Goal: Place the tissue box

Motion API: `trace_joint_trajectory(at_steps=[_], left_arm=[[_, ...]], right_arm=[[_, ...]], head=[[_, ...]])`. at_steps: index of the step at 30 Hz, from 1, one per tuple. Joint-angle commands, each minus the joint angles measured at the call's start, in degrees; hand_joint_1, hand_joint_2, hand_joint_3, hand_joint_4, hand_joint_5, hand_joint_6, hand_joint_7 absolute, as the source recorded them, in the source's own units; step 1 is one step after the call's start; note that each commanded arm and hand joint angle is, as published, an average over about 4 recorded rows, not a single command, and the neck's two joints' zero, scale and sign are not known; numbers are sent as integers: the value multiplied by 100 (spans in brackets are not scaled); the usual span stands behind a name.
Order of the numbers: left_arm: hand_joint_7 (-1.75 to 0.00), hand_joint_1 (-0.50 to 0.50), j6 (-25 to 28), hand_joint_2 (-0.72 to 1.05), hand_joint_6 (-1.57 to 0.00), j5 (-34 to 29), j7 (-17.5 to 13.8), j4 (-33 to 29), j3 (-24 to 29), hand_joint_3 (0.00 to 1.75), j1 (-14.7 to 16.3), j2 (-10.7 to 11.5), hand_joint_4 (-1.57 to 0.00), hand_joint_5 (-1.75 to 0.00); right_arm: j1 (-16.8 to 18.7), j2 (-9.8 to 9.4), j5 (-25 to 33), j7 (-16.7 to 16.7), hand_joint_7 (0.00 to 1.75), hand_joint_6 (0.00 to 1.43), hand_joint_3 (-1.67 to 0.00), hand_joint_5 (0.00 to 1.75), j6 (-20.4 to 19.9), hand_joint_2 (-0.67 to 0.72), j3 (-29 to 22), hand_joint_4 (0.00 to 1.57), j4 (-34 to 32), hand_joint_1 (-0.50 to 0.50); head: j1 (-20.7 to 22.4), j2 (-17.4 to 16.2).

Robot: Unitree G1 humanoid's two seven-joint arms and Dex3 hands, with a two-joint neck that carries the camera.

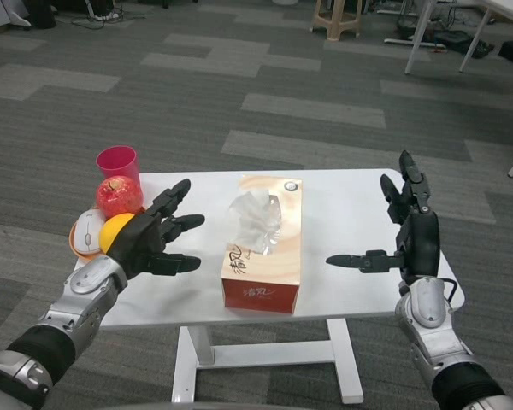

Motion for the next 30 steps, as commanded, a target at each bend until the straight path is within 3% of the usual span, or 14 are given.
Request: trace_joint_trajectory(at_steps=[1, 12, 18, 24, 30], left_arm=[[0, 50, -113, 105, 0, -123, 4, -10, 176, 17, 41, -9, 0, -82], [0, 50, -262, 105, 0, -160, 22, -1144, 892, 17, 184, -165, 0, -82], [0, 50, -311, 105, 0, -134, 88, -1663, 993, 17, 197, -249, 0, -82], [0, 50, -495, 105, 0, -116, 182, -1720, 993, 17, 87, -313, 0, -82], [0, 50, -825, 105, 0, -35, 345, -1671, 965, 17, -109, -328, 0, -82]], right_arm=[[-101, -30, 14, -65, 7, 6, -24, 0, -79, 9, -130, 31, -119, -46], [-307, 67, 25, -258, 7, 6, -24, 0, -92, -2, 4, 31, -426, -46], [-465, 102, 25, -328, 7, 6, -24, 0, -92, -3, 228, 34, -417, -46], [-701, 98, 31, -383, 12, 6, -24, 0, -85, -7, 459, 34, -347, -46], [-865, 89, 42, -425, 14, 9, -24, 0, -83, -22, 590, 43, -316, -46]], head=[[-28, 8], [-48, 171], [-5, 329], [18, 562], [17, 654]])
